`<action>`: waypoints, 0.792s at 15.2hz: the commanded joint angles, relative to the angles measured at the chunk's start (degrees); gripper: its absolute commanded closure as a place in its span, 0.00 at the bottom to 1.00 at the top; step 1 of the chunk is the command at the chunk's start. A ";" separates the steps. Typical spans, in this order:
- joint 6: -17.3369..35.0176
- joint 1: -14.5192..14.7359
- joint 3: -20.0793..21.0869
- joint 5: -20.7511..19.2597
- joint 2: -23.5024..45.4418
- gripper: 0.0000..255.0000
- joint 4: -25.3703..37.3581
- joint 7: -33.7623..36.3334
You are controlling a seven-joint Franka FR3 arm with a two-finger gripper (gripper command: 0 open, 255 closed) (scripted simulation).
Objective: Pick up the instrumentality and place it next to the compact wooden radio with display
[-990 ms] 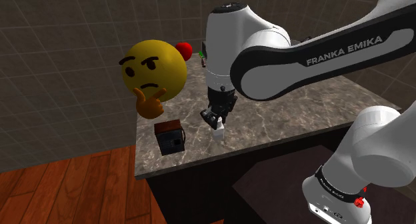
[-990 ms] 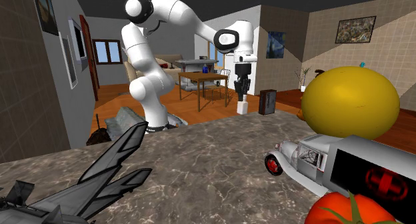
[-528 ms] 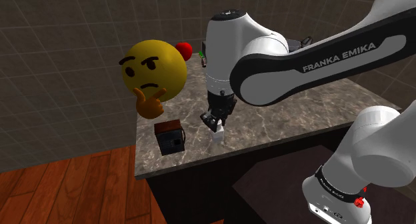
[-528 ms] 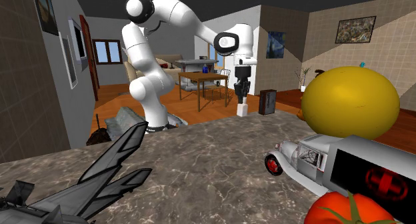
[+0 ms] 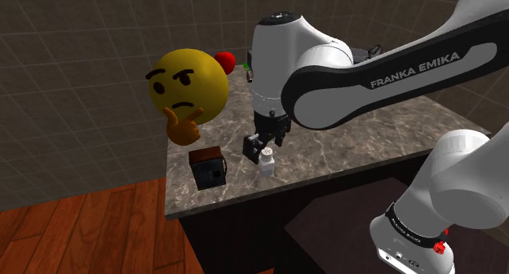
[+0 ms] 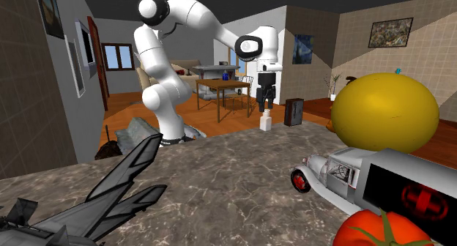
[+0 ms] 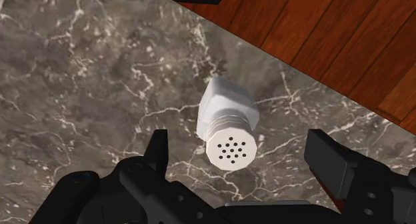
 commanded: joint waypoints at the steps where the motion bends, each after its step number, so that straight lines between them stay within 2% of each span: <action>1: -2.10 0.10 -0.26 0.15 -0.87 0.00 1.27 -0.17; 4: -7.87 0.27 -0.92 0.36 -2.75 0.00 5.21 -0.50; 12: -7.87 0.28 -0.93 0.36 -2.75 0.00 5.21 -0.50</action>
